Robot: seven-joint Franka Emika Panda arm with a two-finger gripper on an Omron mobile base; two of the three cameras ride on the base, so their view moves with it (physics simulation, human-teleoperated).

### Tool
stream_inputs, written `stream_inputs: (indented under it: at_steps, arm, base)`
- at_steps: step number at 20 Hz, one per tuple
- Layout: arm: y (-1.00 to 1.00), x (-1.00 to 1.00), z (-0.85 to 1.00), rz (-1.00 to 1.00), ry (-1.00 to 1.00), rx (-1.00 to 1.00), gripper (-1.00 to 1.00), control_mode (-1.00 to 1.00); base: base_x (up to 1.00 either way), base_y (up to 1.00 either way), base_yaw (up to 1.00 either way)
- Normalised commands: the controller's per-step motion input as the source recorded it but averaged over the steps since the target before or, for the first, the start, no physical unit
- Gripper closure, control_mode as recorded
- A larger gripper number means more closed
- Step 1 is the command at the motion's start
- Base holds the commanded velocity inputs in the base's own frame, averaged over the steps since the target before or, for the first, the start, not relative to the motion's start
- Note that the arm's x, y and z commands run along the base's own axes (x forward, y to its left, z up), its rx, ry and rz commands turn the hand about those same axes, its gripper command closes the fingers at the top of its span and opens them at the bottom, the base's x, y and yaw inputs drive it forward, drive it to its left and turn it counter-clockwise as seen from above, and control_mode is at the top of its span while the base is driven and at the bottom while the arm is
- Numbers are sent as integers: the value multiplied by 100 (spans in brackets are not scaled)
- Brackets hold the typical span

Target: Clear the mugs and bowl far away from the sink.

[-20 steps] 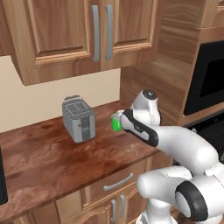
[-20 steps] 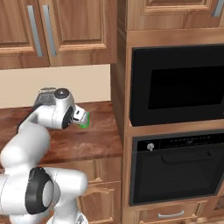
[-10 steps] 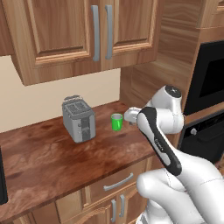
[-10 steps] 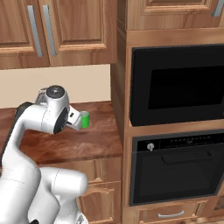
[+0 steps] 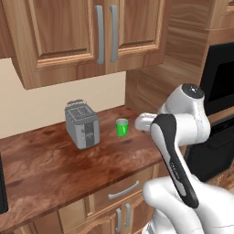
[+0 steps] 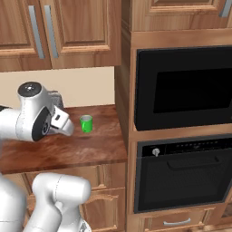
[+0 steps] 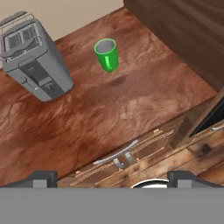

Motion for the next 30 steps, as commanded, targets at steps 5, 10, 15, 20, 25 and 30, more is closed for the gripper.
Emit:
stream_inputs:
  at_steps: [5, 10, 15, 20, 25, 30]
  arm:
    - [0, -80, 31, 7, 10, -1, -100, -100]
    - [-4, -74, 7, 12, 0, -4, -100, -100]
    - [-18, -25, 7, 5, -2, -7, -100, -100]
    - [0, -7, 39, 7, -12, -20, -100, -100]
    - [0, -5, 32, 0, -19, -14, -100, -100]
    - [-2, 0, 8, 0, -4, 1, -100, -100]
  base:
    - [0, 0, 0]
    - [0, 0, 0]
    - [0, 0, 0]
    - [0, 0, 0]
    - [0, 0, 0]
    - [0, 0, 0]
